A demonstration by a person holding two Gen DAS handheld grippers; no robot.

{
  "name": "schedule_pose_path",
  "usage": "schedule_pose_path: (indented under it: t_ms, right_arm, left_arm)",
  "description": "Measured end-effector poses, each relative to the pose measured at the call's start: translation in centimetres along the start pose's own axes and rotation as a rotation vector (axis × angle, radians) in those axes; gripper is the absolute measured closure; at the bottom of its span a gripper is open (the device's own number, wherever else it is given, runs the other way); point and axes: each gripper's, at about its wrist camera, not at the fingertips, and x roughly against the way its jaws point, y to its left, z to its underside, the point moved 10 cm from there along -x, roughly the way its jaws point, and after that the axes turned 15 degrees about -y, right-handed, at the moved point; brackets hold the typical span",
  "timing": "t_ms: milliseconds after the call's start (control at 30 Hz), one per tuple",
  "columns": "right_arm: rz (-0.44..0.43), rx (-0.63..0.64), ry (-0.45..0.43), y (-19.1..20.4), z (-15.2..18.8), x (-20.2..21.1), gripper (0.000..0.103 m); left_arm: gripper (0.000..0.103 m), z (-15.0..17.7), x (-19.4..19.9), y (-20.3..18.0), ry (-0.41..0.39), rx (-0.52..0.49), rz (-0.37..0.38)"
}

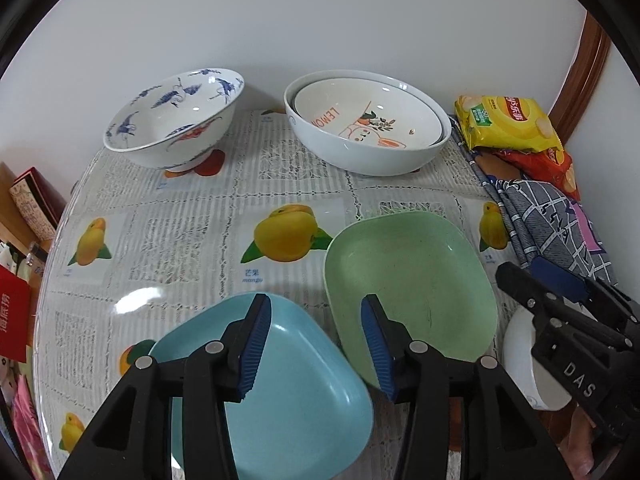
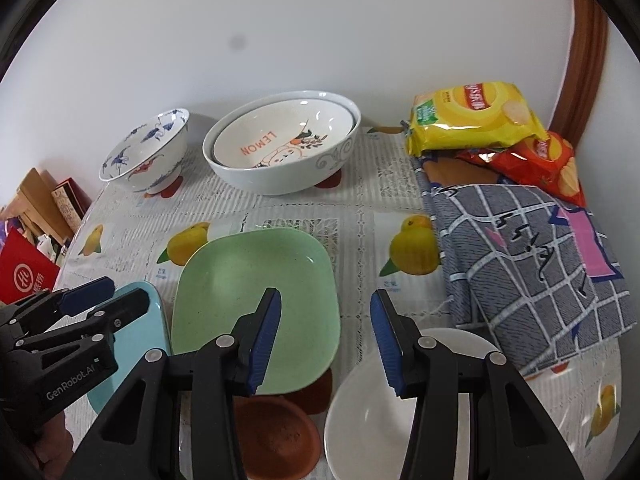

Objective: Organize plates and bowls
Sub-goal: 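Move both grippers to the green square plate rim and close on it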

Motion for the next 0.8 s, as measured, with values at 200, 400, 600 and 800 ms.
schedule_pose_path:
  t_ms: [200, 400, 600, 800]
  right_arm:
    - [0.0, 0.003, 0.047, 0.1, 0.4, -2.8, 0.062]
    - [-0.001, 0.002, 0.082, 0.2, 1.0, -4.5, 0.068]
    - [0.019, 0.013, 0.105, 0.1, 1.6, -5.5, 0.073]
    - [0.044, 0.014, 0.122, -0.2, 1.8, -6.0, 0.082]
  left_arm:
    - [0.058, 0.3, -2.3, -0.3, 0.029, -0.004, 0.004]
    - [0.058, 0.4, -4.0, -0.6, 0.04, -0.021, -0.004]
    - [0.058, 0.6, -5.3, -1.2, 0.055, -0.028, 0.009]
    - [0.069, 0.9, -6.4, -1.5, 0.075, -0.022, 0.019]
